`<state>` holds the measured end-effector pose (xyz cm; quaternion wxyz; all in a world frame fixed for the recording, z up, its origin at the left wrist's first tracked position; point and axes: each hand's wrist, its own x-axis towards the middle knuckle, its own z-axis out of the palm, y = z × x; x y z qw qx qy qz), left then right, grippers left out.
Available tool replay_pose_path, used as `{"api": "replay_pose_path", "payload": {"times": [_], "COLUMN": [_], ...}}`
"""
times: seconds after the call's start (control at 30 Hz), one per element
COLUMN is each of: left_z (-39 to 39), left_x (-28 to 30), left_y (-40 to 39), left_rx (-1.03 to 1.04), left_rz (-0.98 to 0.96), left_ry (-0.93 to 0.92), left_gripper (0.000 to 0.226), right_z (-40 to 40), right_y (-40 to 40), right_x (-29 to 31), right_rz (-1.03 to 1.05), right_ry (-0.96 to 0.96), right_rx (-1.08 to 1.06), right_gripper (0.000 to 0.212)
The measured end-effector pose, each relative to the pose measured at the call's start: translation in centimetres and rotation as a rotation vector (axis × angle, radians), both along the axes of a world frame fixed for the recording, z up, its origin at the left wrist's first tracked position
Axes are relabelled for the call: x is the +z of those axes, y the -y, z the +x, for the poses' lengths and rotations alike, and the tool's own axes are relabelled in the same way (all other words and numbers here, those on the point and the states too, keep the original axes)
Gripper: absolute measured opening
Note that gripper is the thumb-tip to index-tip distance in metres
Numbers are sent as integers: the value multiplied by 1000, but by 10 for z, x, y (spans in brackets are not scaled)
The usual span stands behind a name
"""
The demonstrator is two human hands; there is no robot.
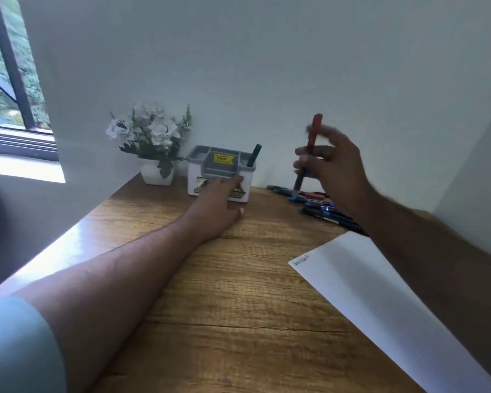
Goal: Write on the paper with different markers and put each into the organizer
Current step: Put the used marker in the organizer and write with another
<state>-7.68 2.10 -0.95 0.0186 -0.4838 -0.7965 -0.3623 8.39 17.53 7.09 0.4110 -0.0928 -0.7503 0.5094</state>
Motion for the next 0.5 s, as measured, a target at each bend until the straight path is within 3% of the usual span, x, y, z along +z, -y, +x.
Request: {"api": "replay_pose_path", "payload": {"times": [0.07, 0.1, 0.17, 0.27, 0.33, 0.4, 0.5], "left_z": [0, -1, -4, -4, -4, -3, -2], "left_x": [-1, -2, -3, -4, -4, -4, -3], "left_y": [-1, -1, -2, -3, -3, -3, -2], "left_rx": [0, 1, 0, -3, -3, -6, -14], "left_rz": [-27, -39, -53, -69, -73, -76, -72], "left_ry": [-13, -18, -24, -37, -45, -52, -71], "left_gripper": [76, 77, 81, 85, 86, 87, 87], "right_z": [-25, -38, -59, -85, -98, -109, -119], "right_y": [-2, -2, -1, -4, -8, -11, -9], "right_x": [6, 8, 11, 8, 1, -2, 3], "right_rz": [48, 79, 123, 103, 78, 80, 186], "right_ry": [-37, -44, -92, -189, -151, -16, 337], "right_rx": [-5, -31, -110, -205, -193, -129, -8], "right_gripper": [96, 106, 98, 63, 54, 53, 58]}}
